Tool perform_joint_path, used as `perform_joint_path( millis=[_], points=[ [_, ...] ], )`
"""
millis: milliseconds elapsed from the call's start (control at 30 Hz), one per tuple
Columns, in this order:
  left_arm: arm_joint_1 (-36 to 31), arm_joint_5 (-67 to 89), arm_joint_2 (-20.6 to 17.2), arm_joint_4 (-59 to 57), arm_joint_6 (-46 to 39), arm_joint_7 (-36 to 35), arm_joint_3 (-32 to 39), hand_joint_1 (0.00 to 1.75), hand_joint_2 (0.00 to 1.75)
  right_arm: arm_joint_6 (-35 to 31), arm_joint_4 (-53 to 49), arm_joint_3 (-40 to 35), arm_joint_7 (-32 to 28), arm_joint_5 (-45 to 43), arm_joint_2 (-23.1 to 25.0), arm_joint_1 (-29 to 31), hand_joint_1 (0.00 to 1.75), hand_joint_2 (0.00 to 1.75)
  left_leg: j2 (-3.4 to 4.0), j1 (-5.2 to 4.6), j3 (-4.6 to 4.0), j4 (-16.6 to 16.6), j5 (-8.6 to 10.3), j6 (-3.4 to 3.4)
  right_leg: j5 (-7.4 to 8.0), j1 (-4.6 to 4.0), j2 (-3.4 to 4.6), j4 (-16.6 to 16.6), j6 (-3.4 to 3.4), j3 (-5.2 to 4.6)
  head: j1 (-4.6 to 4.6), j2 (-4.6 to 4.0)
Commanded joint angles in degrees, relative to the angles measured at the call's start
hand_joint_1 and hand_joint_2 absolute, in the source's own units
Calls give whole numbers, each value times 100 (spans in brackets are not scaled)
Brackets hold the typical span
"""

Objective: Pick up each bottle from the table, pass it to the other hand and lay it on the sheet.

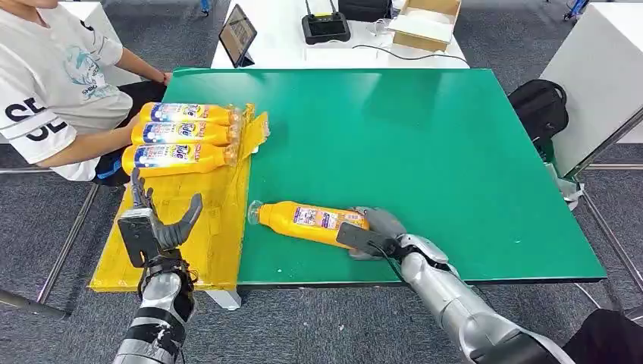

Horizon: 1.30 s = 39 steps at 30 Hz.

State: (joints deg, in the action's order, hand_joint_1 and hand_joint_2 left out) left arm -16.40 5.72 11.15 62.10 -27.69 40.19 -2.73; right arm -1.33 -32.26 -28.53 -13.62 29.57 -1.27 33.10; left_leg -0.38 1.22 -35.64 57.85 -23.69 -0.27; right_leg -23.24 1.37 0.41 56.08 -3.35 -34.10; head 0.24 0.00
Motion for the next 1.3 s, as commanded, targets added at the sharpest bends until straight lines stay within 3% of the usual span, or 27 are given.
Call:
perform_joint_path(
  millis=[33,367,500,667,933,1000,1100,1300],
  points=[
    [-83,-28,8,-216,12,-19,50,0,175,-252,-308,298,-166,-91,103,-282,175,175,3,3,23,-5,-8,7,-8,-8,-6,-5,23,23,0,0],
    [14,-38,21,-68,29,-19,103,0,175,-830,-1077,851,-644,-425,237,-711,175,175,5,1,11,-3,-6,6,-5,-4,-2,-2,13,9,0,0],
    [228,-154,68,186,84,-19,244,0,175,-1662,-3086,1817,-1245,-1063,614,-1744,175,175,-9,2,-1,-1,-13,7,-14,-7,-8,1,19,5,4,0],
    [445,-341,199,410,138,-19,513,0,175,-2409,-4373,2366,-1734,-1474,973,-2357,175,175,-9,1,-1,5,-23,5,-26,-6,-8,11,23,4,0,0],
    [504,-472,262,447,239,-19,595,0,175,-2742,-4569,2498,-2085,-1605,1084,-2453,175,175,-11,1,-21,1,-11,7,-14,-4,-8,2,16,-16,0,0],
    [537,-602,288,367,536,-19,560,0,175,-2817,-4681,2491,-2144,-1643,1098,-2518,175,175,-14,-2,-31,-2,-5,4,-9,0,-7,1,9,-27,0,0],
    [747,-1340,271,578,2307,-761,10,0,175,-2665,-4630,2361,-2231,-1611,1017,-2643,175,175,-12,1,-11,-1,-16,8,-18,-5,-10,0,18,-6,0,0],
    [800,-1322,304,626,2289,-736,-58,0,175,-2654,-4577,2342,-2287,-1604,1024,-2670,175,175,-8,0,-19,-1,-13,7,-13,-3,-4,-1,12,-14,2,0]
  ],
)
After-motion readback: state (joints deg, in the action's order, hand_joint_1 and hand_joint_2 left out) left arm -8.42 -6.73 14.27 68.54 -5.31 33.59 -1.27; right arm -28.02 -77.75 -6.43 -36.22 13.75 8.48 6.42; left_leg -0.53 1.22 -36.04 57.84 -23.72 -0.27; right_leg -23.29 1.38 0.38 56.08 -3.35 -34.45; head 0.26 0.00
